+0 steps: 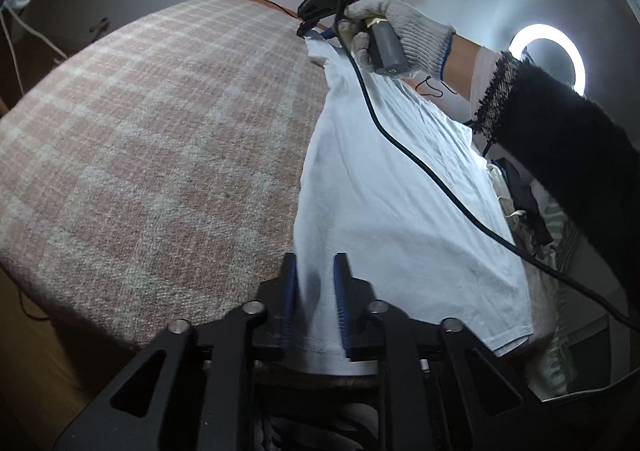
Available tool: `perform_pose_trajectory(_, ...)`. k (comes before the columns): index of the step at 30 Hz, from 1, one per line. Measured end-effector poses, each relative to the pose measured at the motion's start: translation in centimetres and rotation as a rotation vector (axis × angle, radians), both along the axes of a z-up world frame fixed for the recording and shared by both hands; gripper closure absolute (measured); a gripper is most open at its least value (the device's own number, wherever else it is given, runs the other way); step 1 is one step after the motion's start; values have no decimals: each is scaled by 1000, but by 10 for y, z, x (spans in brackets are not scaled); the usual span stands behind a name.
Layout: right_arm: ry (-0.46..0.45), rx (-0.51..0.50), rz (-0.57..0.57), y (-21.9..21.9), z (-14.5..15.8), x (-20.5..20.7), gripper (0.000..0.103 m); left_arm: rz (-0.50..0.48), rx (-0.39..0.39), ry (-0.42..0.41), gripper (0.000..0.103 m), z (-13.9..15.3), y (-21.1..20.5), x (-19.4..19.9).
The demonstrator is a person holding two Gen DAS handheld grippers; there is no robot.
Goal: Fold small clothes
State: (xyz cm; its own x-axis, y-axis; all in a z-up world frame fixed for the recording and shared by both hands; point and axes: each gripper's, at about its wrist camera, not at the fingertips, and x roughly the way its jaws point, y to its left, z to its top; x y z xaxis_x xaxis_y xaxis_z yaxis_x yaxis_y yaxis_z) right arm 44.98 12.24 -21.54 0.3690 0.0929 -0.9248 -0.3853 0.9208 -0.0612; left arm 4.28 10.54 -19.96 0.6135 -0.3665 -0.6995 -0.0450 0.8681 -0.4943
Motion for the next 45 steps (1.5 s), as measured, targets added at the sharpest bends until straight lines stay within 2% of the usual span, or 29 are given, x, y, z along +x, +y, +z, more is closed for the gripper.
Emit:
perform_pose_trajectory(2,-14,-12,9,3,1,-2,97,-4,-9,-4,101,-1,0,0)
perform_pose_trajectory(3,-12,-11,2,2,2,-2,101,-1,-32,-12,101,0,1,-2)
perform_pose_trajectory(5,0,36,-13,-6,9,-2,102,-8,-59,-42,101,5,2,-4)
perform_pose_trajectory(12,-24,219,-58,-62,58,-3,102,-60,-39,-122,101,31,-11,-7)
perform_pose_trajectory(16,-58,254,-75,-96,78,-7,102,-117,-27,-141,101,39,-28,-5)
perform_pose_trajectory(21,-75,298,-139,-149,86,-8,102,-213,-2,-158,101,44,-61,-1)
perform_pose_trajectory(25,-91,314,-195,-191,79,-15,102,-292,23,-151,101,41,-88,2)
perform_pose_trajectory(31,-61,313,-278,-243,54,-17,102,-388,82,-108,101,25,-124,5)
perform_pose_trajectory(38,-50,316,-283,-257,36,-12,102,-416,116,-81,101,19,-137,6)
perform_pose_trajectory(45,-62,281,-268,-263,34,-9,102,-434,131,-70,101,17,-148,10)
